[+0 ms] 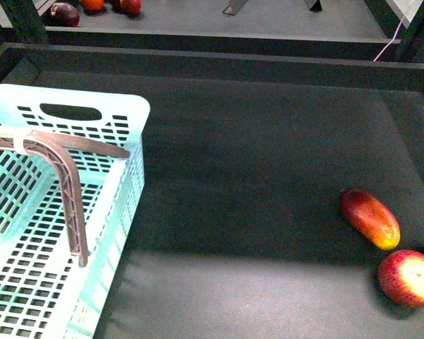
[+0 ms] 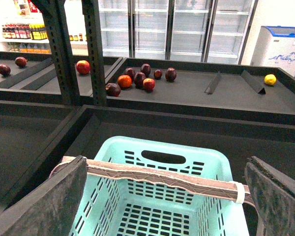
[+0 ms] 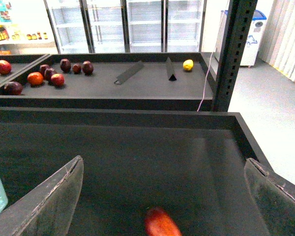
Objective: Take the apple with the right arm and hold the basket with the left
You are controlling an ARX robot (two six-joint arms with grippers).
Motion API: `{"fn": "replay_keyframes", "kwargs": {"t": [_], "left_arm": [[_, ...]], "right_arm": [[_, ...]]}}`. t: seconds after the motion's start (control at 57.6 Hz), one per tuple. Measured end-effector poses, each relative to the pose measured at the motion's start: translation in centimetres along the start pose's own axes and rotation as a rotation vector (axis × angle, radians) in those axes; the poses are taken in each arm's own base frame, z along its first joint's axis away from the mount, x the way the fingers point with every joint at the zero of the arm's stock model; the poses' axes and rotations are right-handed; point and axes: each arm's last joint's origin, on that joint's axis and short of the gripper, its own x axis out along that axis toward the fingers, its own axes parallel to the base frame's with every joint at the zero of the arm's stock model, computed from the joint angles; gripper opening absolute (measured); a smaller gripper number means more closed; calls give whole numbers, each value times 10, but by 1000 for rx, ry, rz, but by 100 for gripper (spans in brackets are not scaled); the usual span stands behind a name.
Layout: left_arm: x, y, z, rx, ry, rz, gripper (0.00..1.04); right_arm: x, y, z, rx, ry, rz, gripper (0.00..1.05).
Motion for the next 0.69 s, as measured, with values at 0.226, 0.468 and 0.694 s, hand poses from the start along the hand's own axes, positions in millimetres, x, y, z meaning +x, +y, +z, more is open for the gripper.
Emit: {"fn": "replay_keyframes", "kwargs": {"t": [0.226, 0.468, 0.694], "left_arm": [[0, 0, 0, 0, 0, 0, 97], [0, 0, 0, 0, 0, 0, 97], [1, 0, -1, -149, 381, 104, 97]], "right_arm": [[0, 0, 0, 0, 0, 0, 96], [0, 0, 0, 0, 0, 0, 96], [0, 0, 0, 0, 0, 0, 96]]}}
